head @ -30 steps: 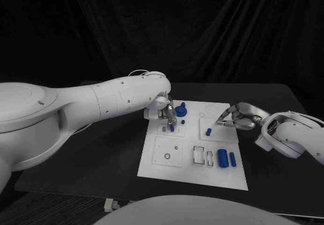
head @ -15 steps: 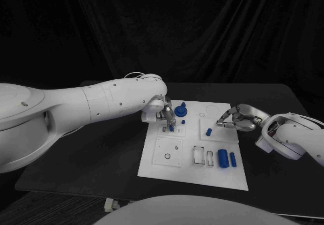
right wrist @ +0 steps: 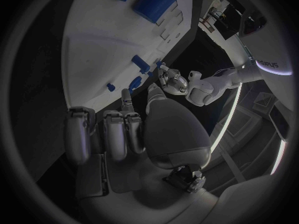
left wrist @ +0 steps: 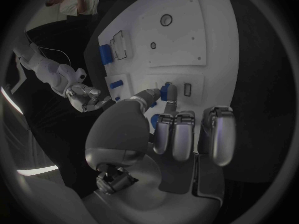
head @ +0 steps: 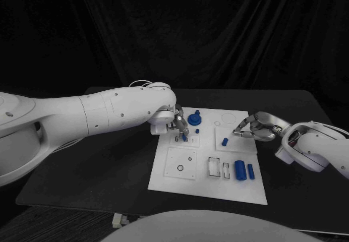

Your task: Assemble the parts on the task board

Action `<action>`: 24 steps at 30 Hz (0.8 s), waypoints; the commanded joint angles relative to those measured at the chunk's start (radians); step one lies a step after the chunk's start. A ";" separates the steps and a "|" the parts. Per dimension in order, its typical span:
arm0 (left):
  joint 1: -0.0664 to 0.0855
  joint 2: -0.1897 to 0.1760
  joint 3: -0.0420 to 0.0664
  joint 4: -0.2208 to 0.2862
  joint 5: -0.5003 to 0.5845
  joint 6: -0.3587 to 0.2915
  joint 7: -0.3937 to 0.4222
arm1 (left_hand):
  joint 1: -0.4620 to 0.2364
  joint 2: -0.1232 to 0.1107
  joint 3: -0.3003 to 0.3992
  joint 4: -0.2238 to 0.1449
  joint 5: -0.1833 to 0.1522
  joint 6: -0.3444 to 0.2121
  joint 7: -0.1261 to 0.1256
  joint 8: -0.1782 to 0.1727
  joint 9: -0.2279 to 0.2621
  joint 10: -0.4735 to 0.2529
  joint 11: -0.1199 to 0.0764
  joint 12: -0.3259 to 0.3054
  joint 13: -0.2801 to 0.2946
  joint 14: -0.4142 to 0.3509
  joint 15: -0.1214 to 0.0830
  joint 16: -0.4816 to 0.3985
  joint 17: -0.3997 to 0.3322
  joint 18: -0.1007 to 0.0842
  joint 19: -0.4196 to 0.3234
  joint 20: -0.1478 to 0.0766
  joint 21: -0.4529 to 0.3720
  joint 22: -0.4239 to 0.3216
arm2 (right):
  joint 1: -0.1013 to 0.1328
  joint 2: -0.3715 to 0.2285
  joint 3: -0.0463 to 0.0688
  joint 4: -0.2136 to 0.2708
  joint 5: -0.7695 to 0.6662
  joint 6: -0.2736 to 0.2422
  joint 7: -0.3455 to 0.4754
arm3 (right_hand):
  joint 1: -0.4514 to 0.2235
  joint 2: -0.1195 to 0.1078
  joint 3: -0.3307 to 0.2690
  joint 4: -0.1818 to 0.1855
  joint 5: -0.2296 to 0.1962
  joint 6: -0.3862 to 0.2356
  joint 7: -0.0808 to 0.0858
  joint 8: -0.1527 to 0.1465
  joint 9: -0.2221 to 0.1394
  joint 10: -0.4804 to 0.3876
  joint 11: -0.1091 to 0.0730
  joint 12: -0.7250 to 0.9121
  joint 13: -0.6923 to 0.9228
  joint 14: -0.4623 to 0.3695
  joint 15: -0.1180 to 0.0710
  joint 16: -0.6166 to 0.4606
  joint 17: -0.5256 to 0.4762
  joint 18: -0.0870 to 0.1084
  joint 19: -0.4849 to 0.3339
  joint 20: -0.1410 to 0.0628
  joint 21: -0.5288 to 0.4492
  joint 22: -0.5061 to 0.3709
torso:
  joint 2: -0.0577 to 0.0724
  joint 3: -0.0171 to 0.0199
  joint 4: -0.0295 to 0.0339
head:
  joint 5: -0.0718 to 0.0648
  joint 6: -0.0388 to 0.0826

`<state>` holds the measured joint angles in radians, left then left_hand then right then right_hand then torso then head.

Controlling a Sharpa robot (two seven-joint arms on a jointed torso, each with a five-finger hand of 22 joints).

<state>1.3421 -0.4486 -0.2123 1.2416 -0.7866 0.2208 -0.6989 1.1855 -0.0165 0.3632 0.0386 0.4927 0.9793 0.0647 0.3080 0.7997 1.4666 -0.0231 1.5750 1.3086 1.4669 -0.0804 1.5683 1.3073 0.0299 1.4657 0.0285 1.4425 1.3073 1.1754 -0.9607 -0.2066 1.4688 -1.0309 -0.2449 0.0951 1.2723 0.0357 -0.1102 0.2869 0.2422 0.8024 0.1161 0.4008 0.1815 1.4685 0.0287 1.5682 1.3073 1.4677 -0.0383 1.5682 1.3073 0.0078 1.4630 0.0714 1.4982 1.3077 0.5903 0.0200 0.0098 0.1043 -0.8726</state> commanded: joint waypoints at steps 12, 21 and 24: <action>-0.018 -0.040 0.000 0.074 -0.066 -0.152 0.071 | 0.003 0.008 0.137 -0.130 -0.007 -0.001 -0.006 0.006 0.003 0.104 -0.001 -0.004 0.262 0.104 -0.001 0.003 0.263 0.003 0.050 -0.001 -0.006 0.178 | -0.003 -0.006 0.000 0.005 0.000 -0.023 -0.001 | -0.007 0.005 -0.007 -0.001 -0.004 -0.003 0.001 0.001 0.001 0.102 0.006 0.003 0.264 0.103 0.008 0.003 0.263 0.015 0.065 0.007 -0.003 0.232 | 0.001 -0.0001 -0.0004 | -0.001 0.000; -0.036 -0.048 0.000 0.086 -0.089 -0.155 0.072 | 0.003 0.009 0.139 -0.129 -0.009 -0.003 -0.005 0.006 0.004 0.104 0.000 -0.004 0.262 0.104 -0.001 0.003 0.263 0.004 0.049 0.000 -0.007 0.178 | -0.003 -0.008 0.000 0.010 0.000 -0.041 0.009 | -0.004 0.004 -0.007 -0.002 -0.004 -0.003 0.001 0.001 0.001 0.102 0.006 0.003 0.264 0.103 0.008 0.003 0.263 0.015 0.064 0.007 -0.003 0.232 | 0.000 0.0002 0.0000 | -0.006 0.000; -0.045 -0.050 0.000 0.089 -0.113 -0.164 0.077 | 0.003 0.009 0.139 -0.129 -0.010 -0.003 -0.005 0.006 0.005 0.104 0.000 -0.004 0.262 0.104 -0.001 0.003 0.263 0.004 0.049 0.000 -0.008 0.178 | -0.003 -0.012 0.000 0.015 0.000 -0.063 0.024 | -0.004 0.004 -0.007 -0.003 -0.004 -0.003 0.001 0.001 0.001 0.102 0.006 0.003 0.264 0.103 0.008 0.003 0.263 0.015 0.065 0.007 -0.002 0.233 | 0.000 0.0004 0.0005 | -0.007 0.000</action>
<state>1.3035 -0.4989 -0.2122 1.3260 -0.8612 0.0840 -0.6467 1.1853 -0.0167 0.3663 0.0414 0.4867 0.9737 0.0659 0.3074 0.8029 1.4666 -0.0231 1.5750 1.3086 1.4669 -0.0803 1.5683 1.3073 0.0298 1.4657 0.0286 1.4387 1.3080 1.1748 -0.9689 -0.2066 1.4777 -1.0309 -0.2653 0.1000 1.2723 0.0357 -0.1130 0.2842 0.2422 0.8024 0.1161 0.4008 0.1813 1.4685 0.0287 1.5682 1.3081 1.4677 -0.0383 1.5683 1.3073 0.0078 1.4630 0.0714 1.4982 1.3075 0.5906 0.0198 0.0093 0.0987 -0.8726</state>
